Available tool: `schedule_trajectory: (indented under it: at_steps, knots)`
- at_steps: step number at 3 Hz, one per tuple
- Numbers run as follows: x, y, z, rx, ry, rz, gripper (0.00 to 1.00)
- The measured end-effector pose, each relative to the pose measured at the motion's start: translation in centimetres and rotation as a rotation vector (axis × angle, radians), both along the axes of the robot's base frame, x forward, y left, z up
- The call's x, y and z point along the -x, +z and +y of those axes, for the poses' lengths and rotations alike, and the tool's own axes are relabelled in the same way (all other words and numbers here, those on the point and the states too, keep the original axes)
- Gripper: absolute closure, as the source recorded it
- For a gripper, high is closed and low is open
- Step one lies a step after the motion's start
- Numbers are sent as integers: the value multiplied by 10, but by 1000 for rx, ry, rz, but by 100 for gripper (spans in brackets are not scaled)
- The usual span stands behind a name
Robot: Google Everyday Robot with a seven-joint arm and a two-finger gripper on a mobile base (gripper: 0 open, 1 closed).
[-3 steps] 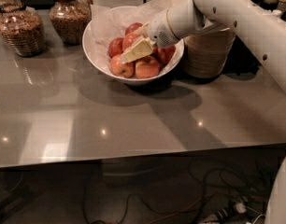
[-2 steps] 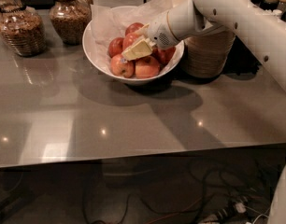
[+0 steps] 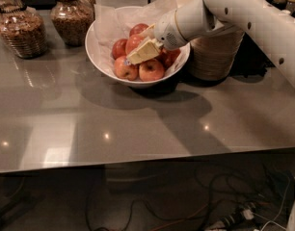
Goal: Pick apple from white bowl
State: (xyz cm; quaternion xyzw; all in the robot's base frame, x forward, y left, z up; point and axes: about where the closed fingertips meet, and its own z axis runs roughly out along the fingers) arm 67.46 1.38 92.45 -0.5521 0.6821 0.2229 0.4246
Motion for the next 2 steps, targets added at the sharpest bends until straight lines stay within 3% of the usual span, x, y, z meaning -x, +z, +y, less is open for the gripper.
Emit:
schedule_trajectory:
  at_steps: [1,2]
  knots:
    - [4,22,1,-18,34,-46,100]
    - [14,45,-6,-63,85,-74,100]
